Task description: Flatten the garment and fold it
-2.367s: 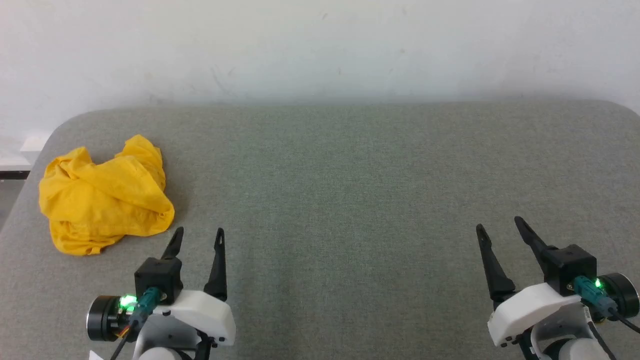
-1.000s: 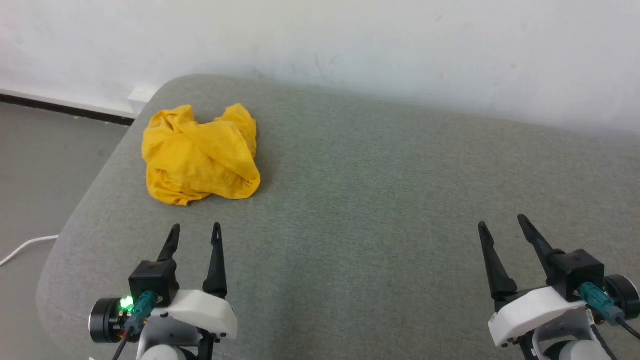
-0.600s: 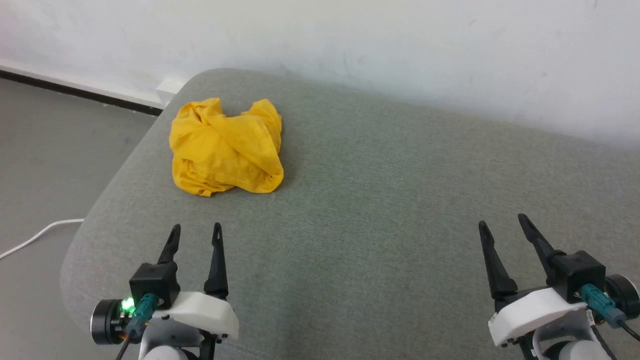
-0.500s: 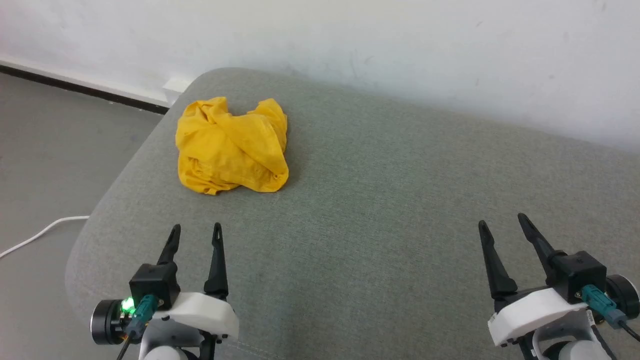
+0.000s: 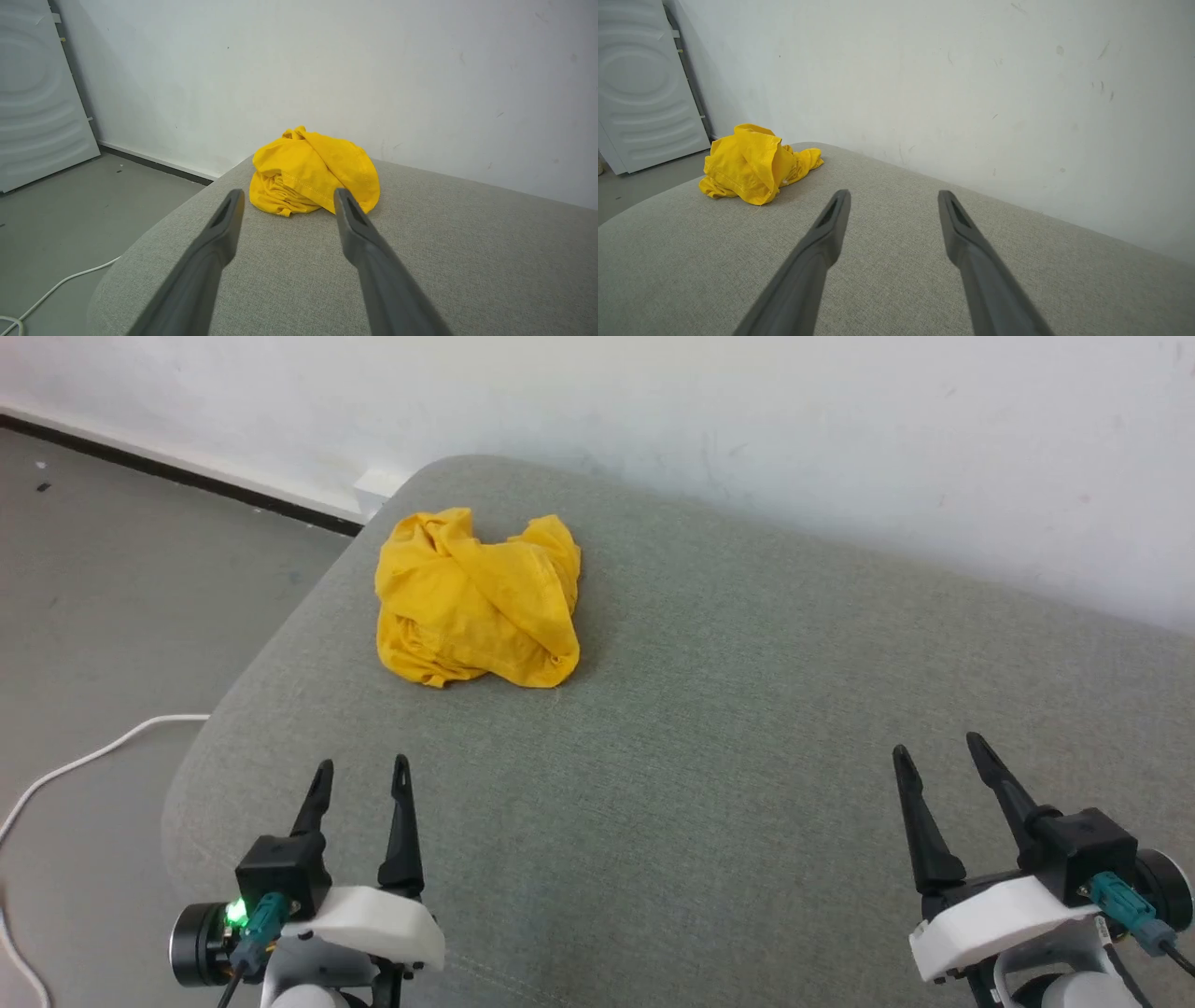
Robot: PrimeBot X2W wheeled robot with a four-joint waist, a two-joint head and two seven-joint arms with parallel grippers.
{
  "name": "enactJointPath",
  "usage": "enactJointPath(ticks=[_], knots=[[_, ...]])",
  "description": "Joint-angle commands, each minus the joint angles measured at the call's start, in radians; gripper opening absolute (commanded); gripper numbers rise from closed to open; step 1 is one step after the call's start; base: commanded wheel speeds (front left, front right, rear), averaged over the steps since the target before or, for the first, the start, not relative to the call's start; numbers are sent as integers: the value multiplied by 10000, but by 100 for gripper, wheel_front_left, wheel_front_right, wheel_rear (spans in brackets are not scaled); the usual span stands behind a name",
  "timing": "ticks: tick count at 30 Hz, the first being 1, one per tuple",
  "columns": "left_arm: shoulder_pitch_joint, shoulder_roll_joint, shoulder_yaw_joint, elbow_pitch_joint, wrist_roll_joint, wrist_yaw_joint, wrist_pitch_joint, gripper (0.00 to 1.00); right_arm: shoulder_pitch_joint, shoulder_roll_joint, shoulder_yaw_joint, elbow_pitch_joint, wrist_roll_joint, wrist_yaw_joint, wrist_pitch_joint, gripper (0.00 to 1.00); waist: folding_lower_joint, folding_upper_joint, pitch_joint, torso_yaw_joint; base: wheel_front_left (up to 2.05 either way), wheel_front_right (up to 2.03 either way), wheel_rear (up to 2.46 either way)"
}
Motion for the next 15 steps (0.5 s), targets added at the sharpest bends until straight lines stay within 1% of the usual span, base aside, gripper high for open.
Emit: enactJointPath(ticks=[1, 15], knots=[[84, -18, -27, 60, -63, 97, -101, 100, -46, 24, -30, 47, 62, -13, -90, 100, 0, 0, 16, 89, 0, 0, 0], [69, -35, -146, 253, -278, 294, -394, 100, -32, 29, -40, 90, 178, -15, -299, 100, 0, 0, -5, 735, 0, 0, 0]])
